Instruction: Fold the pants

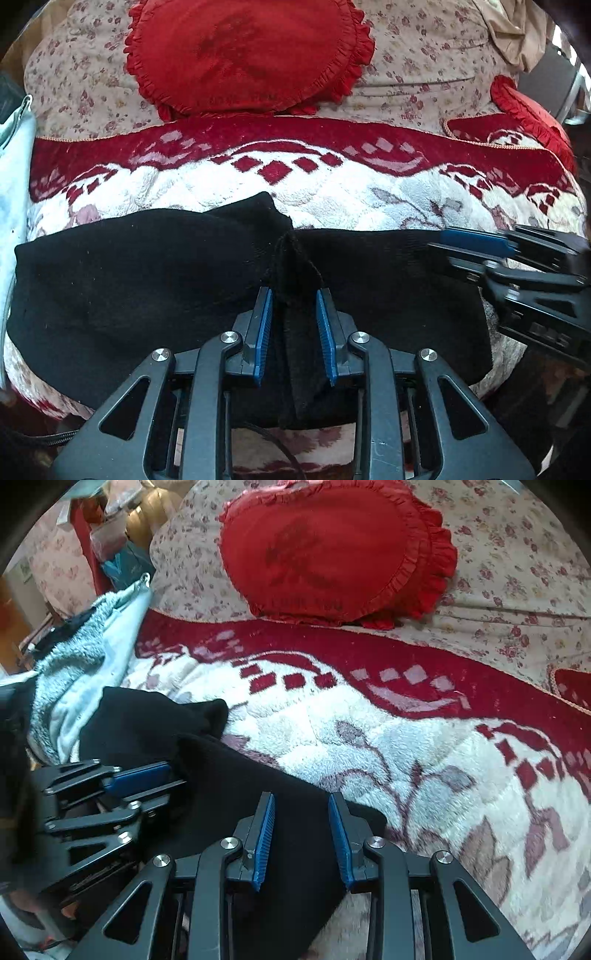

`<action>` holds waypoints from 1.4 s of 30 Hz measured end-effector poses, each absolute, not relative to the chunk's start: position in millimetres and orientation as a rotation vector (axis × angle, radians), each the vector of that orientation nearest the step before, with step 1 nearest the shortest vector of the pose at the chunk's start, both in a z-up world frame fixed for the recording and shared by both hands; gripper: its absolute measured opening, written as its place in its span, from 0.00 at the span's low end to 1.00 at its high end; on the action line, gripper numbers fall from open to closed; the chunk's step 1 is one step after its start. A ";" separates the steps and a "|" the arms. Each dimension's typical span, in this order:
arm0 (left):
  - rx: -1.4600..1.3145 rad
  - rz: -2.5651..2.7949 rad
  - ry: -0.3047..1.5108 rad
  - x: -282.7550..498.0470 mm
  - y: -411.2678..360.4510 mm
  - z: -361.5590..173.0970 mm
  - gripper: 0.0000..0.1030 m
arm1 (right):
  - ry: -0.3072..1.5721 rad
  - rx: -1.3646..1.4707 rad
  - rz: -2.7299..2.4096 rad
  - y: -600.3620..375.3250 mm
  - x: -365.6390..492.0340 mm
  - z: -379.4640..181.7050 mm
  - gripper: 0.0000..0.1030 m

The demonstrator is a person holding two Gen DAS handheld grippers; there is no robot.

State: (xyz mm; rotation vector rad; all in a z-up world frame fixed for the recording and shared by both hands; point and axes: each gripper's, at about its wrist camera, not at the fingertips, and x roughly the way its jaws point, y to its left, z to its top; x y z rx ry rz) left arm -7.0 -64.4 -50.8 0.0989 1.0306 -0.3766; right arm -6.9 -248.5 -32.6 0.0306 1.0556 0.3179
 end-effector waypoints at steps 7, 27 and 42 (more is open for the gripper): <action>0.066 -0.357 1.034 -8.6 -60.3 -49.4 0.33 | 1.042 0.013 0.364 -239.1 -48.8 -21.7 0.28; 0.036 -0.317 1.002 -30.4 -38.6 -32.0 0.35 | 1.109 -0.018 0.375 -225.5 -51.3 -49.6 0.29; -0.051 -0.225 1.008 -30.6 3.6 -27.5 0.53 | 1.089 -0.067 0.444 -189.0 -34.2 -40.7 0.30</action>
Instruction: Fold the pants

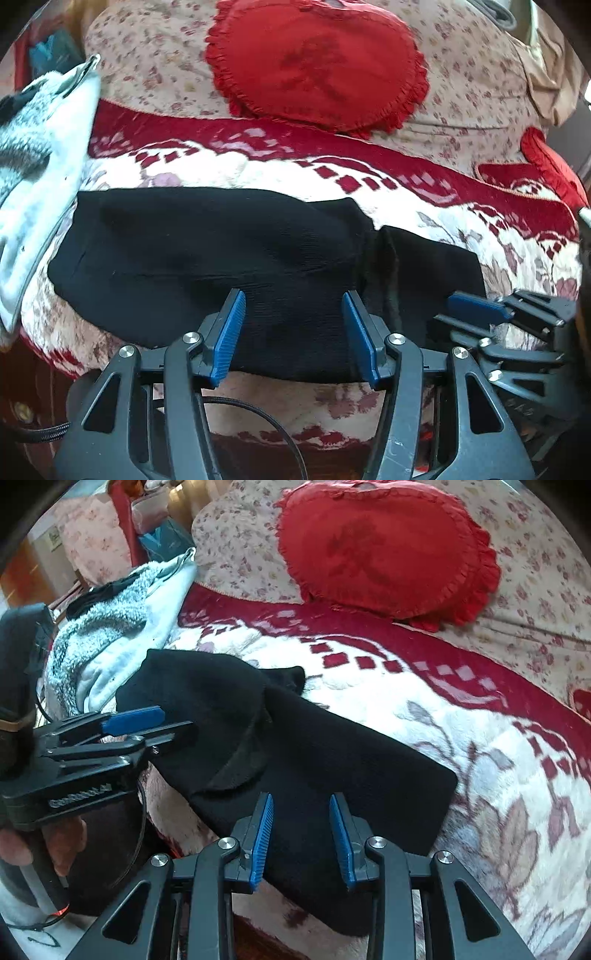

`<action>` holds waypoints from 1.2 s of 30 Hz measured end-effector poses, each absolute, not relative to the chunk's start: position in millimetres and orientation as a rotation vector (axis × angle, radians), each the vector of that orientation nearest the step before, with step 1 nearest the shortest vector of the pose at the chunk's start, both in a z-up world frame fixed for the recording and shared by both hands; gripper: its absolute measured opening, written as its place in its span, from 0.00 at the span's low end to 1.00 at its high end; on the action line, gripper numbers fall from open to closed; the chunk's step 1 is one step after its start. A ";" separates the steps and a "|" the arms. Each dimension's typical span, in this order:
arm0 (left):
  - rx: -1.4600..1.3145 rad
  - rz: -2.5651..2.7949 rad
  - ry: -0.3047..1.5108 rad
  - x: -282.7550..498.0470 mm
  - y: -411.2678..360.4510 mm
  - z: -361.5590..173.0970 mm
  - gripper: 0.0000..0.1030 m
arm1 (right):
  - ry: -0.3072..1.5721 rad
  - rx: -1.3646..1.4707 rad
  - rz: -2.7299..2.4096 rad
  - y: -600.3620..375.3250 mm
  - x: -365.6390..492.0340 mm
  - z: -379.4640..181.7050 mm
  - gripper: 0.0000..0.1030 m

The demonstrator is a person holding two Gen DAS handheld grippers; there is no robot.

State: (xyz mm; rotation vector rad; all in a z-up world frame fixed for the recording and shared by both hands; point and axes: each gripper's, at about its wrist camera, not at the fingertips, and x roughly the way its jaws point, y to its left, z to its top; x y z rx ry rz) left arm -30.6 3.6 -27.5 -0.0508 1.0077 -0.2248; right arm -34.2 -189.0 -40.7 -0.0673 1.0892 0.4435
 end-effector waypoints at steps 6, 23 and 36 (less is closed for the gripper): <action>-0.084 -0.188 1.026 -29.9 21.9 -28.8 0.53 | 1.107 -0.098 0.462 -173.7 -30.0 -47.7 0.32; -0.466 0.002 1.033 -40.0 141.2 -35.8 0.59 | 1.018 -0.027 0.738 -77.7 48.4 -21.1 0.43; -0.708 0.080 1.041 -31.9 198.0 -65.9 0.59 | 1.094 -0.180 0.880 34.5 116.2 -51.4 0.46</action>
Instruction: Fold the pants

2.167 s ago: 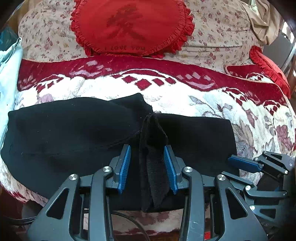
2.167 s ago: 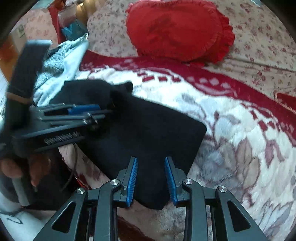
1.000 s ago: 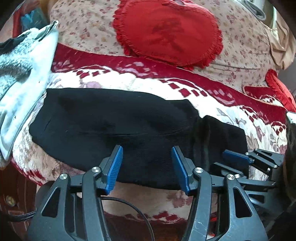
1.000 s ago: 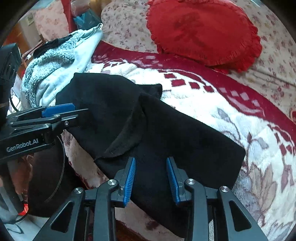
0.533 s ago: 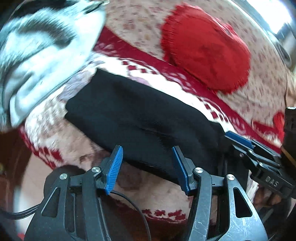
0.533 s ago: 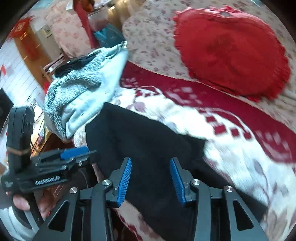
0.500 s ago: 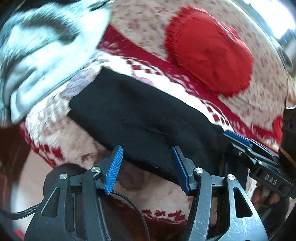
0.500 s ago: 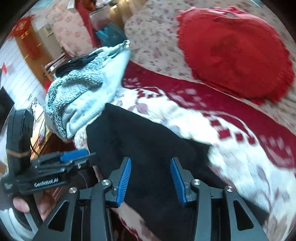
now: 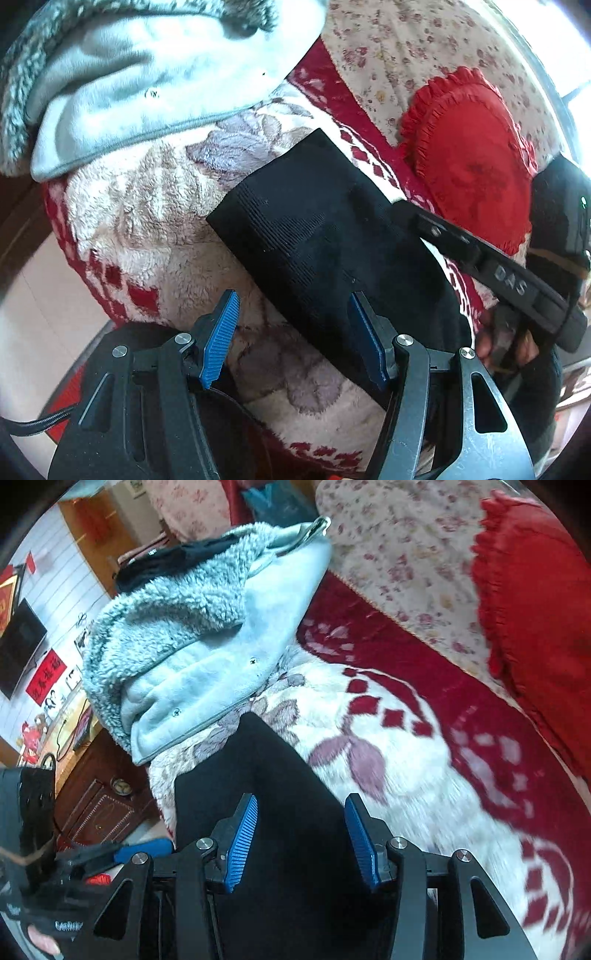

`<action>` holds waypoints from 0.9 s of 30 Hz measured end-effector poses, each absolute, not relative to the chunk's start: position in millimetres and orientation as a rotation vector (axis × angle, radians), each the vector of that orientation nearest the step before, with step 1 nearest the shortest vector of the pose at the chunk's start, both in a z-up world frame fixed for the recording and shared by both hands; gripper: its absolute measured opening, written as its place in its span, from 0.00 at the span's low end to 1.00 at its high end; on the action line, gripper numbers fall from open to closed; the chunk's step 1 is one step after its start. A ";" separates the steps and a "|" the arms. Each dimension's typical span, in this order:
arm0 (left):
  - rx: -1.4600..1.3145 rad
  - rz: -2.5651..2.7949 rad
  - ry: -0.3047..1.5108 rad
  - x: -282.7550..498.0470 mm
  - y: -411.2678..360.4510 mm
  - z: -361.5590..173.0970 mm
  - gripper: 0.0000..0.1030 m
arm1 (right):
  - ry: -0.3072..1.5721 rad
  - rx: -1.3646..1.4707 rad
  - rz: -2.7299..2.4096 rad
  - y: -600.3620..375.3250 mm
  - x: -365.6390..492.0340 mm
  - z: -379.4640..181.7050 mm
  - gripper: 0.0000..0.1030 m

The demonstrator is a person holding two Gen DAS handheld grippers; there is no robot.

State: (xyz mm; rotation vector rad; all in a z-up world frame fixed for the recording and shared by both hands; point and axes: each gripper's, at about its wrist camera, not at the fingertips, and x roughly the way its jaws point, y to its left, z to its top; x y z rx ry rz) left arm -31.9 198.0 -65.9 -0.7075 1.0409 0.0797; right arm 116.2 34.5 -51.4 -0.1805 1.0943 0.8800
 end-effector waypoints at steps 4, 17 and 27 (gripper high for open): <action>-0.705 0.059 1.064 -24.7 193.6 -72.5 0.59 | 1.113 -0.215 0.922 55.1 127.0 -58.6 0.46; -0.693 0.061 1.056 -6.2 190.7 -81.0 0.71 | 1.164 -0.270 0.982 92.9 135.5 -83.3 0.47; -0.608 0.091 1.053 -0.7 178.8 -77.0 0.61 | 1.108 -0.171 0.972 80.7 126.5 -71.0 0.27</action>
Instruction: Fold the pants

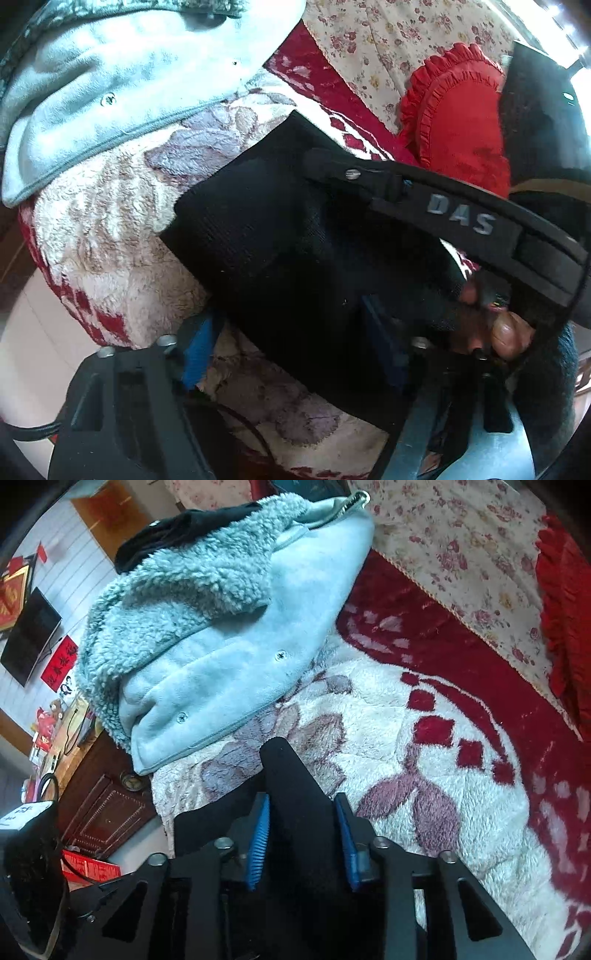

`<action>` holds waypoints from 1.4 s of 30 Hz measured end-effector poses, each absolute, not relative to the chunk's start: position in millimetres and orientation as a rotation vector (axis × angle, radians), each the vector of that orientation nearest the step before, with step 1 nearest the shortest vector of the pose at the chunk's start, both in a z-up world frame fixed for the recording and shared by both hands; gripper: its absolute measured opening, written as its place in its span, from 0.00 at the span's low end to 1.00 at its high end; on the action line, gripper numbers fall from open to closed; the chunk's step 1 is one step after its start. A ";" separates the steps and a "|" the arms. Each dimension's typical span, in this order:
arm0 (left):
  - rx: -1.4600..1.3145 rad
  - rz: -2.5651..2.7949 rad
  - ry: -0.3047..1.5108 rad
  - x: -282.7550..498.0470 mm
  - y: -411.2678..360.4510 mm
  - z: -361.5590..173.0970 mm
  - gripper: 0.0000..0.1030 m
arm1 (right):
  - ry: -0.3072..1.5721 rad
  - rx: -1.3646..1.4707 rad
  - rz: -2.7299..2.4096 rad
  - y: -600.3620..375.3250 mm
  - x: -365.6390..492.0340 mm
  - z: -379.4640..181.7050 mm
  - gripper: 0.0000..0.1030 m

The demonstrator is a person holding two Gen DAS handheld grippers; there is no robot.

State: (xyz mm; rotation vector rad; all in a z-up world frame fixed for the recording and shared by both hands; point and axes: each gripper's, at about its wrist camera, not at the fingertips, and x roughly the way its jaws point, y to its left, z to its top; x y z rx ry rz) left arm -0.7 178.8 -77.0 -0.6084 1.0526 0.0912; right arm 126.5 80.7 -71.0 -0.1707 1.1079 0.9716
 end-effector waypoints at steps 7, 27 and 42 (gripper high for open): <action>-0.533 0.062 0.952 -15.3 173.8 -39.4 0.25 | 0.995 -0.046 0.991 45.8 114.1 -20.7 0.20; -0.223 -0.104 0.847 -49.9 67.4 13.7 0.19 | 0.916 0.426 0.840 -110.9 76.3 41.3 0.56; -0.108 -0.141 0.835 -68.8 35.2 9.7 0.19 | 1.028 0.348 0.806 -92.1 56.0 -0.2 0.15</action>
